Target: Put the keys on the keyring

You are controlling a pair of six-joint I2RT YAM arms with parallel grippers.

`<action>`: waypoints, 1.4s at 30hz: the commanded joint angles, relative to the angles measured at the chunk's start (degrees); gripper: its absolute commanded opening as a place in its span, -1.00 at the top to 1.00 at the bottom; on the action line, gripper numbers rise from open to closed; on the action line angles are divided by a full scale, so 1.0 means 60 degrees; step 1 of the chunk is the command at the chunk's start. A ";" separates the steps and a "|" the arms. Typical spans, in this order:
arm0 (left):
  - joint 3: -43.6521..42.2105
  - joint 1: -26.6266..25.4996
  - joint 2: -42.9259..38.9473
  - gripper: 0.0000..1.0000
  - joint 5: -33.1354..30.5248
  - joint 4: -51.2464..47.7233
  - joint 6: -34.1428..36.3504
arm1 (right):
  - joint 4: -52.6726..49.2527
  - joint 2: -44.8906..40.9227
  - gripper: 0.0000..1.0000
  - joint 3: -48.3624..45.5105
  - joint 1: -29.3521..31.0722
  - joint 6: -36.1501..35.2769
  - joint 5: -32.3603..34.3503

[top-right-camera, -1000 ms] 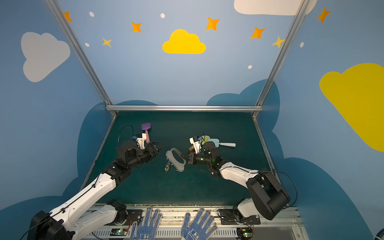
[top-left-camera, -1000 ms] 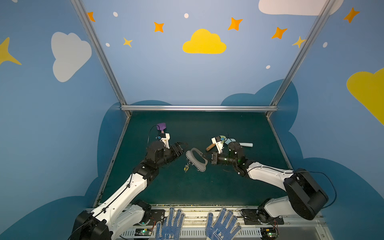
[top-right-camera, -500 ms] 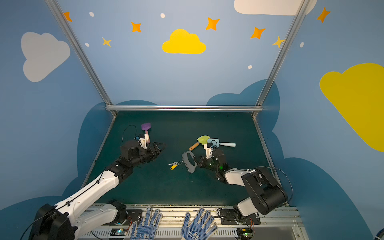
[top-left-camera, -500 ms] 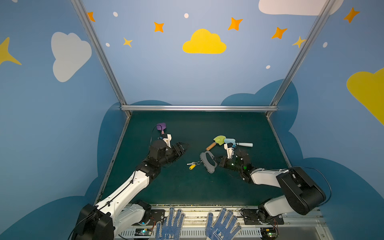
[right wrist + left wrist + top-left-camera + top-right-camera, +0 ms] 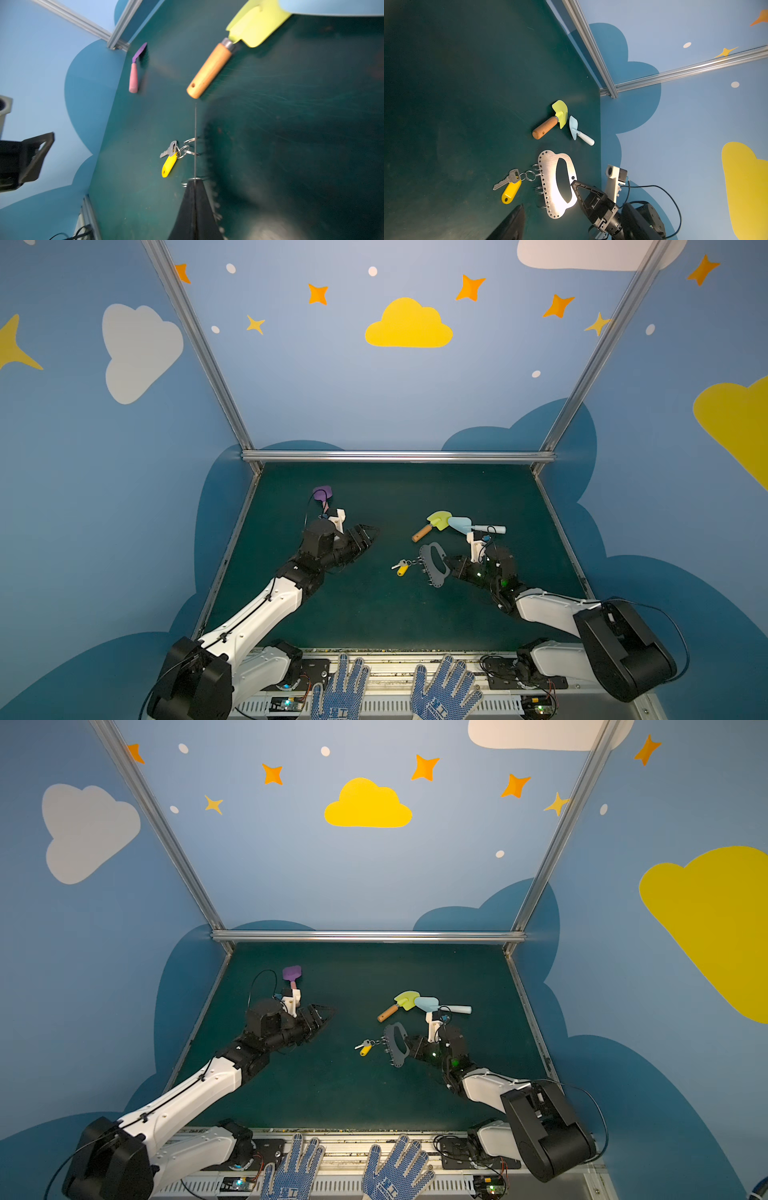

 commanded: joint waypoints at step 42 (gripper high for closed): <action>0.1939 0.2333 0.2359 -1.00 -0.8830 -0.2490 0.6949 | -0.4961 -0.0201 -0.73 0.3781 -0.1566 -0.5482 0.9435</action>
